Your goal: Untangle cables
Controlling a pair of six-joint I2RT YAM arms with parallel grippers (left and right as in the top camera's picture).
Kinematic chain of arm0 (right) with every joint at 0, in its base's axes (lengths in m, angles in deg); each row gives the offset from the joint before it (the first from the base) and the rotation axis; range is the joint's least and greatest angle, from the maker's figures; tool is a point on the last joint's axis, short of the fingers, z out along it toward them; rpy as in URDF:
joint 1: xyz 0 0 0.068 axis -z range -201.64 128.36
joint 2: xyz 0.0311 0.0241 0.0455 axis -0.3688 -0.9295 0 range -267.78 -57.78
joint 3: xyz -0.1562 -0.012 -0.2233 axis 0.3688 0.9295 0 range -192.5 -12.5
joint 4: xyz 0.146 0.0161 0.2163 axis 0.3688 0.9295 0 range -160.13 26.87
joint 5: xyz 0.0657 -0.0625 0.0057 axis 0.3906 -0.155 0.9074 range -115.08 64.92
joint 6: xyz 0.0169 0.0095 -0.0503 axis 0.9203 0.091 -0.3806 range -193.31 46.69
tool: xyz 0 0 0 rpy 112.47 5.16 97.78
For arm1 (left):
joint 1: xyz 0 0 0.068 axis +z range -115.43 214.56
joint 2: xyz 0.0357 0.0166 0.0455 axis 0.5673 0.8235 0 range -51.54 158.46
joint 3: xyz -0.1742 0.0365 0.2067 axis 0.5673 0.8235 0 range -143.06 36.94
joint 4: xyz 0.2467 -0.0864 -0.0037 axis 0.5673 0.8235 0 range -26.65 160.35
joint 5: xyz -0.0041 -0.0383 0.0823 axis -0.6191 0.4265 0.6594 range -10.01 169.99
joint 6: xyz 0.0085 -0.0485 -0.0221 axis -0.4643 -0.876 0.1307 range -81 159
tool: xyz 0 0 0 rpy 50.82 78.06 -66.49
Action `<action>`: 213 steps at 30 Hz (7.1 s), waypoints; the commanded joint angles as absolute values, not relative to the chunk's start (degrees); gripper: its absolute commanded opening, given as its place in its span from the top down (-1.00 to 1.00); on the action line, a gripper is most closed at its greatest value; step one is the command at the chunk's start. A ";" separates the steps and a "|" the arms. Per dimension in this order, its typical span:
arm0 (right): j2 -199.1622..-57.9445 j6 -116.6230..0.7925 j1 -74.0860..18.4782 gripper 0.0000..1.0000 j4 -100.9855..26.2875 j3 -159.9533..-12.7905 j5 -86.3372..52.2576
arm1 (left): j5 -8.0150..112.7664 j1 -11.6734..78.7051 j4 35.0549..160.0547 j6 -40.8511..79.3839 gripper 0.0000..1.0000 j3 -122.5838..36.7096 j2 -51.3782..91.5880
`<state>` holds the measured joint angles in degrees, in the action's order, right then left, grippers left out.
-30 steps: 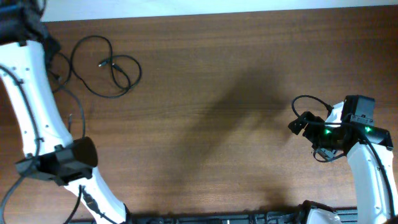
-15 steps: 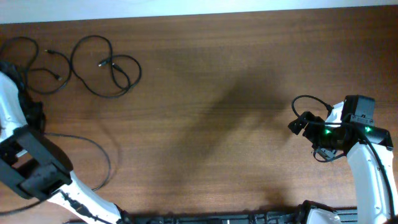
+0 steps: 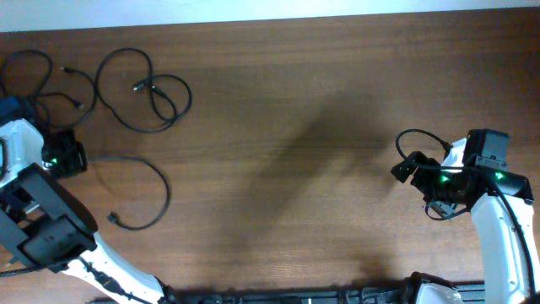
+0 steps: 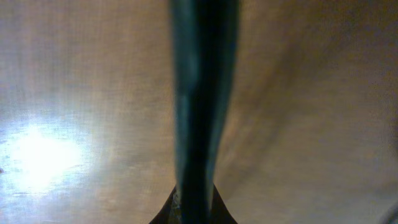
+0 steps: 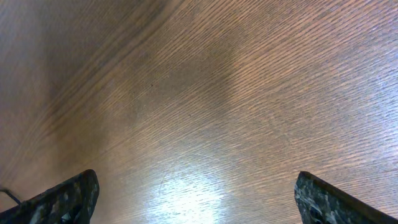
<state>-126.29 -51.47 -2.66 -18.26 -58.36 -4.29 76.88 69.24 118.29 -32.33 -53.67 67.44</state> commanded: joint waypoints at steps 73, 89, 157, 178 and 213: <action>-125.74 -52.04 -2.48 -0.97 -18.28 -58.80 -4.81 | 104.90 22.60 142.22 6.32 -0.98 -58.89 5.01; -125.74 -52.04 -2.48 -0.97 -18.28 -58.80 -4.81 | 104.88 22.66 159.90 6.32 -0.98 -58.87 -0.98; -125.74 -52.04 -2.48 -0.97 -18.28 -58.80 -4.81 | 105.09 31.73 158.15 6.05 -0.98 -61.45 -51.09; -125.74 -52.04 -2.48 -0.97 -18.28 -58.80 -4.81 | 81.18 31.73 85.87 24.26 -0.98 11.68 -51.09; -125.74 -52.04 -2.48 -0.97 -18.28 -58.80 -4.81 | 76.31 31.69 68.15 40.13 -0.98 36.21 -50.77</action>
<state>-126.18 -51.49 -2.66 -18.26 -58.38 -4.29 76.92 31.54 68.10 39.06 35.88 -50.64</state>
